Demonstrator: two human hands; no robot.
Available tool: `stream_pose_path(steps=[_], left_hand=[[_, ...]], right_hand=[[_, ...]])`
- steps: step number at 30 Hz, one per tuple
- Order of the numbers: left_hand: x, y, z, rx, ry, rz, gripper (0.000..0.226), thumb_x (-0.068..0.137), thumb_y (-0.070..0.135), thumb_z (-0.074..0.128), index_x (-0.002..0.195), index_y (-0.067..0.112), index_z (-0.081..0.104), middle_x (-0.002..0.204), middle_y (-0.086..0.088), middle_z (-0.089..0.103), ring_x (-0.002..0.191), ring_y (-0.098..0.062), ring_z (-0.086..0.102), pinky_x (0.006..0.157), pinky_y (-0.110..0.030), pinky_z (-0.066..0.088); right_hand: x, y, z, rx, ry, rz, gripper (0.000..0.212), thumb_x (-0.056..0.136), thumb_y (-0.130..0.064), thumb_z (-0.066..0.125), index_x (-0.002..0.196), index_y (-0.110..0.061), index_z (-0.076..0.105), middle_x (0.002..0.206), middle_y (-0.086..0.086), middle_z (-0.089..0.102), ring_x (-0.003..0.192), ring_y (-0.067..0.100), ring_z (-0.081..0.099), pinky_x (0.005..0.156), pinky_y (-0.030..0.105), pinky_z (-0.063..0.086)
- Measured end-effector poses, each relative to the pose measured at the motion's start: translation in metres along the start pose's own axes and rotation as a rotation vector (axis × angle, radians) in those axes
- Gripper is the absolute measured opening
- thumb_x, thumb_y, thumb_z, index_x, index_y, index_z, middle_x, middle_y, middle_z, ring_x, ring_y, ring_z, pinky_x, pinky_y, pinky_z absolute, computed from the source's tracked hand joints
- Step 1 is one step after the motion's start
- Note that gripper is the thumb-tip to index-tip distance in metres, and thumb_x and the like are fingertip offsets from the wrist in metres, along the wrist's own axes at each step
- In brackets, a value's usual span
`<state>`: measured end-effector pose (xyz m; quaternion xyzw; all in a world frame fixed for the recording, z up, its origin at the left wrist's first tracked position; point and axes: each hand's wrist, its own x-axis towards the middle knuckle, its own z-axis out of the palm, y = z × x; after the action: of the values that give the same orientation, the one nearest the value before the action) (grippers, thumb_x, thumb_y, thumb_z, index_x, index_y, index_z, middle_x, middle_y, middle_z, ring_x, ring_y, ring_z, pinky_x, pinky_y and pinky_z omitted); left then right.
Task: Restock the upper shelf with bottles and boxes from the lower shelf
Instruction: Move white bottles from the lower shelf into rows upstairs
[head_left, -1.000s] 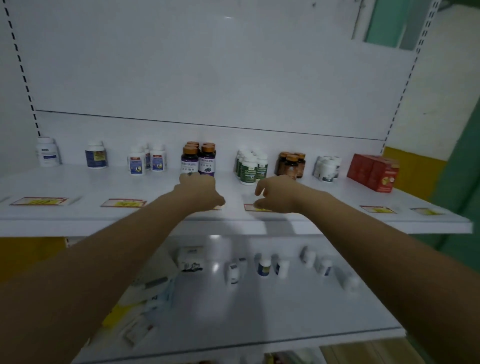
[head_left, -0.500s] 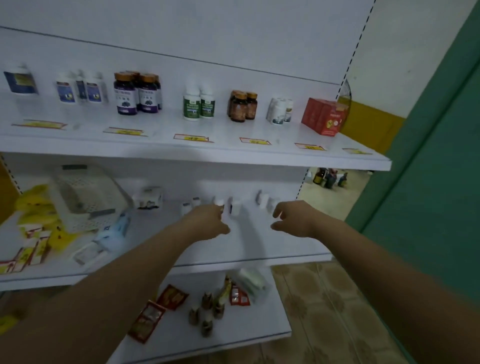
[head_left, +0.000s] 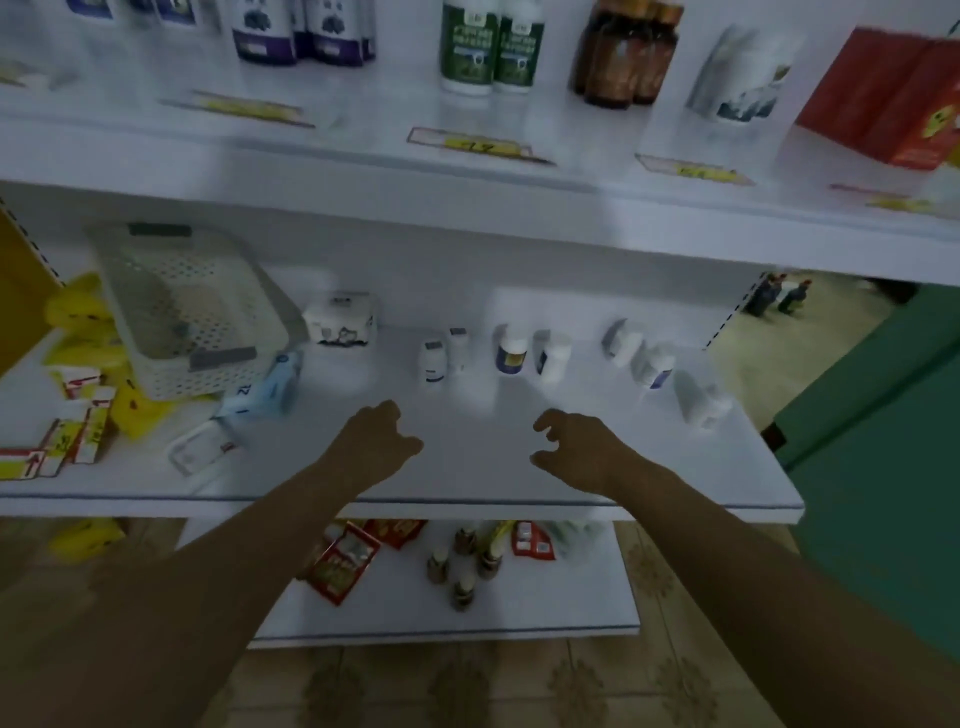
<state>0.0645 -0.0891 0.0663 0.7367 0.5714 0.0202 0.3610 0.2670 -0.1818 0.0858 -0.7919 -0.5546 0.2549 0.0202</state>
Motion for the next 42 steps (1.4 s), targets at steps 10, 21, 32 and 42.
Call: stream_pose_path(steps=[10,21,32,42], left_hand=[[0.127,-0.01,0.032,-0.174,0.164,0.034,0.074,0.087,0.025,0.063,0.146,0.009,0.022,0.147,-0.016,0.031,0.13,-0.029,0.041,0.099,-0.032,0.038],[0.215,0.011,0.043,-0.349,0.218,0.143,0.067,0.088,0.01,0.059,0.146,0.01,0.025,0.147,-0.009,0.036,0.13,-0.023,0.043,0.09,-0.019,0.037],[0.165,-0.01,0.034,-0.771,0.182,0.108,0.029,0.081,0.009,0.069,0.108,0.006,0.057,0.091,-0.003,0.058,0.078,-0.012,0.056,0.063,-0.016,0.047],[0.005,0.003,-0.022,-1.05,0.171,0.113,0.016,0.084,0.03,0.066,0.098,0.021,0.065,0.094,-0.003,0.069,0.086,-0.017,0.066,0.077,-0.029,0.05]], right_hand=[[0.146,-0.018,0.02,0.051,0.065,-0.113,0.065,0.094,-0.009,0.049,0.151,-0.015,0.018,0.141,0.015,0.044,0.119,0.027,0.053,0.094,0.03,0.045],[0.269,-0.036,0.023,0.003,0.132,-0.233,0.059,0.098,-0.018,0.047,0.15,-0.022,0.02,0.149,0.012,0.034,0.13,0.03,0.043,0.1,0.032,0.04],[0.221,-0.017,0.025,0.499,0.076,-0.168,0.048,0.082,-0.022,0.071,0.126,-0.02,0.05,0.109,0.0,0.058,0.097,0.018,0.056,0.072,0.022,0.047],[0.087,-0.058,-0.026,0.969,-0.225,-0.276,0.02,0.087,-0.018,0.065,0.102,-0.028,0.059,0.113,0.004,0.064,0.101,0.019,0.062,0.089,0.032,0.049]])
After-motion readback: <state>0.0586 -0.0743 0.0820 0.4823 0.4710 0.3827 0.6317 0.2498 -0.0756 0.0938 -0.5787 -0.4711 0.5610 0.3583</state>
